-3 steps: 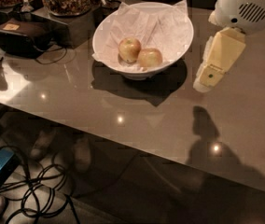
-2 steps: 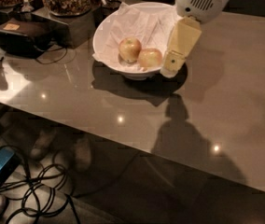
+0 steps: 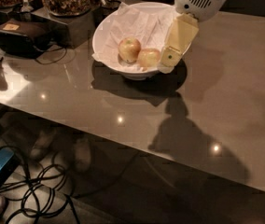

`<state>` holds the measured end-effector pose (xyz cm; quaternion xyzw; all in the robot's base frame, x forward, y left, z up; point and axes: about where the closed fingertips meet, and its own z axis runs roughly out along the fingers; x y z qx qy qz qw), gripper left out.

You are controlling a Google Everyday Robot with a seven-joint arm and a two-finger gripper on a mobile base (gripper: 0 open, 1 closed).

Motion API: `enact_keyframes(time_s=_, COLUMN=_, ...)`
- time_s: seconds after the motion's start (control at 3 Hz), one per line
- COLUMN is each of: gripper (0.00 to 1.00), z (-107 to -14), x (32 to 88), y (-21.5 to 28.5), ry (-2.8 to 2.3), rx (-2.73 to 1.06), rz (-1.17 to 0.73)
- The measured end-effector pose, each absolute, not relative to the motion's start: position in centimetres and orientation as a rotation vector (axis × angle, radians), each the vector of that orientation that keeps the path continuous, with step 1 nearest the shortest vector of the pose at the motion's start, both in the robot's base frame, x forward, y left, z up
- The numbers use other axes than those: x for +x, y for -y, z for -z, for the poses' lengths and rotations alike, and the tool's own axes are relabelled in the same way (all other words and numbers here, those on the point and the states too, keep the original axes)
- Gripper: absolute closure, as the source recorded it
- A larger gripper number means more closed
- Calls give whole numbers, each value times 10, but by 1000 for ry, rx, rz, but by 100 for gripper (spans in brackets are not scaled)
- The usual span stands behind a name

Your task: Pick apple from white bowl

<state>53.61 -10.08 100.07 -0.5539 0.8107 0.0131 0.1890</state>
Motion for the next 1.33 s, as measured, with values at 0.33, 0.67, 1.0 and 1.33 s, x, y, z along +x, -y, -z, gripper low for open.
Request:
enact_keyframes(time_s=0.33, gripper=0, z=-999, x=563, y=95, ry=-2332, rx=-1469, rz=-105)
enact_keyframes(time_s=0.67, gripper=0, z=-998, x=586, y=89, ry=-2384, rx=-1395, rz=-156)
enact_keyframes(time_s=1.0, gripper=8, z=-995, x=604, y=88, ry=-2421, rx=-1335, rz=-179)
enact_keyframes(time_s=1.33, gripper=13, z=-990, x=614, y=89, ry=-2453, rx=-1292, rz=-196)
